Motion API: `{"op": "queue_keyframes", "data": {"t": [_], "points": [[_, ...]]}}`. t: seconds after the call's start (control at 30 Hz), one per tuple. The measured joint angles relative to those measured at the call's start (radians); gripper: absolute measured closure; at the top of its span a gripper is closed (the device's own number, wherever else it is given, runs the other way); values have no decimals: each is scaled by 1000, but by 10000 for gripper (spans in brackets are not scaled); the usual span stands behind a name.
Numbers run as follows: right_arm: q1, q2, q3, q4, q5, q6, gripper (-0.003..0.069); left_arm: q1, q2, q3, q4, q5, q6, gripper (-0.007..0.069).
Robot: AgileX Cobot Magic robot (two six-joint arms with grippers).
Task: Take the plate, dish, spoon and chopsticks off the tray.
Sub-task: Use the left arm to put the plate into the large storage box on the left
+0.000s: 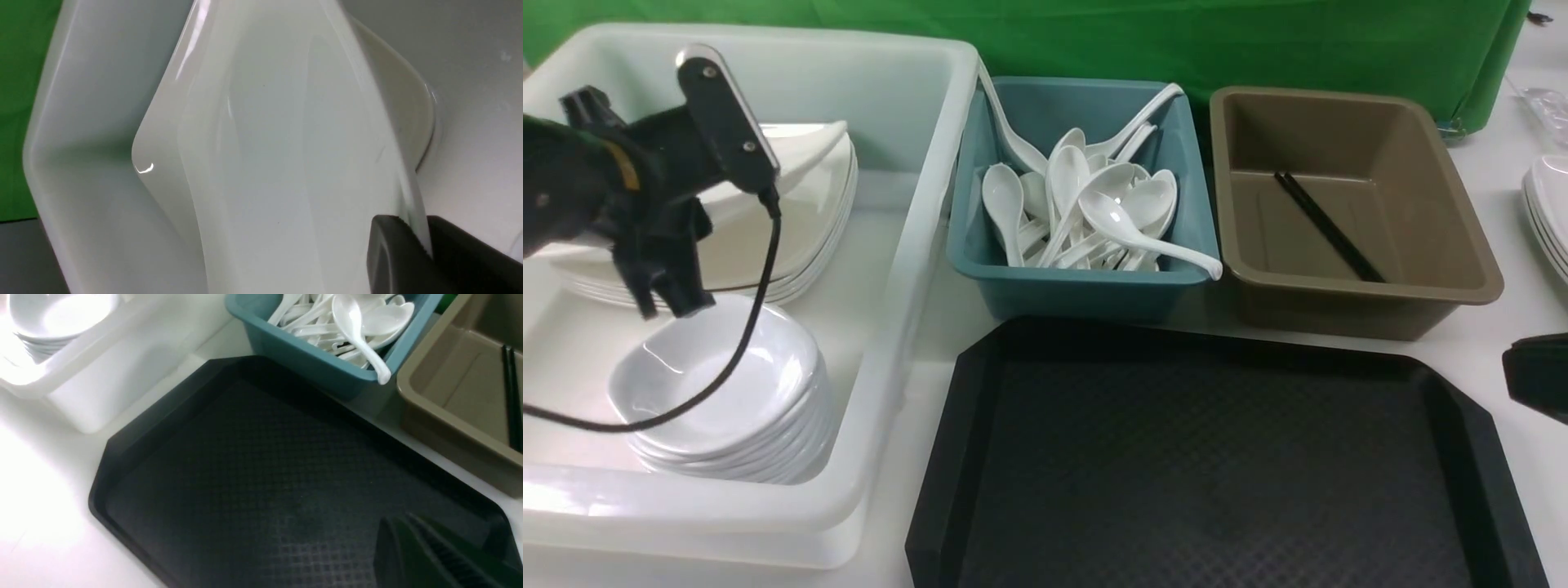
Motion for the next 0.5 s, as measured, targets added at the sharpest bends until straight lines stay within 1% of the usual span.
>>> {"op": "queue_keyframes", "data": {"t": [0.17, 0.3, 0.4, 0.5], "points": [[0, 0, 0, 25, 0, -18, 637, 0, 54, -16, 49, -4, -6, 593], [0, 0, 0, 44, 0, -40, 637, 0, 99, -19, 118, -10, -78, 600], [0, 0, 0, 54, 0, -46, 637, 0, 129, -26, 162, -17, -154, 603], [0, 0, 0, 76, 0, -51, 637, 0, 150, -26, 167, -30, -183, 603]]}}
